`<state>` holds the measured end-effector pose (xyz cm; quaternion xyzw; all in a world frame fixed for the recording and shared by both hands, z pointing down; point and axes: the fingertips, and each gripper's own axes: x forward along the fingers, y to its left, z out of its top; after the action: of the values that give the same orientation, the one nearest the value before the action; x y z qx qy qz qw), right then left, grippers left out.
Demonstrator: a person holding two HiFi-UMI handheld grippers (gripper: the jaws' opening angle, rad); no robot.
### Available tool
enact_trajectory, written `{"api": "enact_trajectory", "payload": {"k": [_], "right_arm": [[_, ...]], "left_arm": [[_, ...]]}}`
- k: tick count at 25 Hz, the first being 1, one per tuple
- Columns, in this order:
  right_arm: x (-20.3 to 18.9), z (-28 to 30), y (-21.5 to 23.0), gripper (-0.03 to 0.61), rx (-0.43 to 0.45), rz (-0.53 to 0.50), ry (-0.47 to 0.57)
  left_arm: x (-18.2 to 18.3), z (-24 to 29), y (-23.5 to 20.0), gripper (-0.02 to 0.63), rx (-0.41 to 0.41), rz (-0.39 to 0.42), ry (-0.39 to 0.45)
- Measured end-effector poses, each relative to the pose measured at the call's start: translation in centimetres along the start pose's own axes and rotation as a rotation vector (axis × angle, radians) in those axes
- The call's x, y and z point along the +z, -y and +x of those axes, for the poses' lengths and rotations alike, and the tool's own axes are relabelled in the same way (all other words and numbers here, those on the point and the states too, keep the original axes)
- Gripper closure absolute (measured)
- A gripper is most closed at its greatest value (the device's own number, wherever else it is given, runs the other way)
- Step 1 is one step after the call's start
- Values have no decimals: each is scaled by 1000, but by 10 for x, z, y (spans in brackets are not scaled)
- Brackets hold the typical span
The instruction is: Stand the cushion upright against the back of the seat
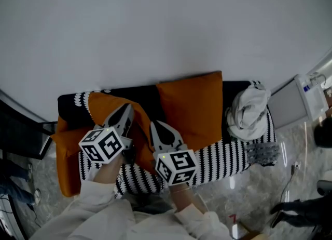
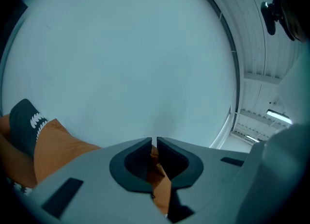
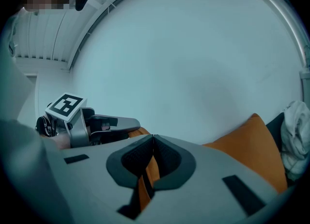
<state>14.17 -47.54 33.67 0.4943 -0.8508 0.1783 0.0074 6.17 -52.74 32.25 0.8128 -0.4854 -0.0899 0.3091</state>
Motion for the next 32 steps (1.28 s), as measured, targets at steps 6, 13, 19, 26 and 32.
{"api": "enact_trajectory", "payload": {"k": [6, 13, 19, 26, 32], "right_arm": [[-1, 15, 11, 566, -6, 15, -6], [-1, 25, 32, 566, -42, 44, -12], [-1, 36, 40, 566, -52, 60, -16], [-4, 39, 45, 566, -67, 64, -18], [-12, 44, 50, 566, -82, 76, -27]], "left_arm": [[-1, 23, -6, 577, -2, 2, -12], [-1, 51, -13, 577, -18, 0, -43], [0, 76, -23, 577, -18, -15, -66], [-4, 97, -27, 577, -23, -24, -90], [-5, 117, -32, 577, -32, -36, -108]]}}
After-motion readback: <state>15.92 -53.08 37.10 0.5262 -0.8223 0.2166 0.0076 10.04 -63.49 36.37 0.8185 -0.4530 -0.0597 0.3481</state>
